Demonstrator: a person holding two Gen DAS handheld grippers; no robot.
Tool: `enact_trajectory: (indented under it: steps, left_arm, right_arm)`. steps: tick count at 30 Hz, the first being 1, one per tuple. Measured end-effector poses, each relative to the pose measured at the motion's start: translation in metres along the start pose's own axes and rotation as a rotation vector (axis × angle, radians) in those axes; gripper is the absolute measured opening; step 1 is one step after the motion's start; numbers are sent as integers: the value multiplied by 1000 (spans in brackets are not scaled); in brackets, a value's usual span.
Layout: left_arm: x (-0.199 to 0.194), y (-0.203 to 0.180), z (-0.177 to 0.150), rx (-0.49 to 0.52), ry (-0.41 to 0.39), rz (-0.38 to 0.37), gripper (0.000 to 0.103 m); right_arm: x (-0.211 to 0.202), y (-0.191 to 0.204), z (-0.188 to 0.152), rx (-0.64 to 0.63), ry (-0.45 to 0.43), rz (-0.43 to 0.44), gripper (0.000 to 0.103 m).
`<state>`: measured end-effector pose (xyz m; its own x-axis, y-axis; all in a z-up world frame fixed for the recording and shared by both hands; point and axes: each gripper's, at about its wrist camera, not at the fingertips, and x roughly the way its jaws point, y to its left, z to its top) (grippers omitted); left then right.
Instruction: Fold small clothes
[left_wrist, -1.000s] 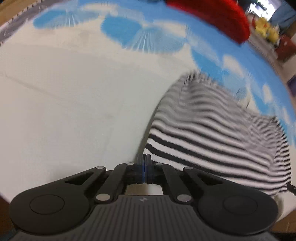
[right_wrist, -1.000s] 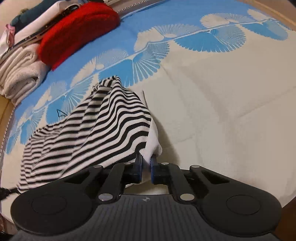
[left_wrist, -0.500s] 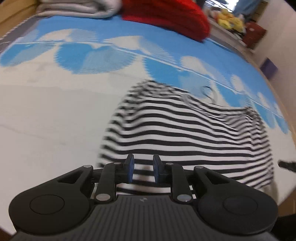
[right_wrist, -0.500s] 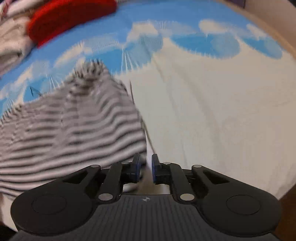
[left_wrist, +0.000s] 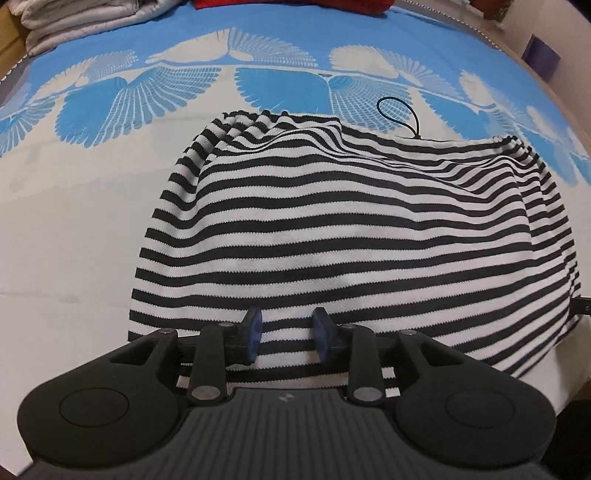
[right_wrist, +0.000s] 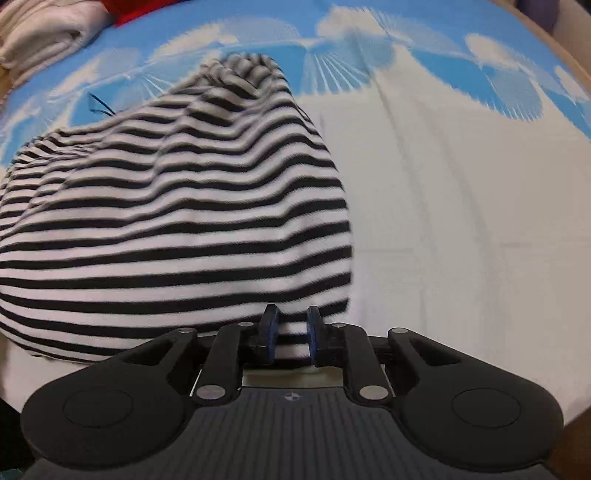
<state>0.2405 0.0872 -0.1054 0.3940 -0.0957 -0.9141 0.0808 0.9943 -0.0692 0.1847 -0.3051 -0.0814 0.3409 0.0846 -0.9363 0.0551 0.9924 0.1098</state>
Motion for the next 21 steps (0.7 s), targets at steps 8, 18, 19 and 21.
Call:
enact_trajectory:
  steps: [8,18,19,21]
  left_arm:
    - [0,1,2,-9,-5,5,37]
    - [-22,21,-11,-67,-43,-15,39]
    - [-26,26,-13,-86,-46,-21,39]
    - [-34,40,-19,-129,-50,-34,39]
  right_arm:
    - [-5,5,1,-27,-30,-8,18]
    - [-39,45,18,-11,-262,176,20]
    - [-38,55,21,-25,-270,201,20]
    - [-34,76,25,-63,-276,241,20]
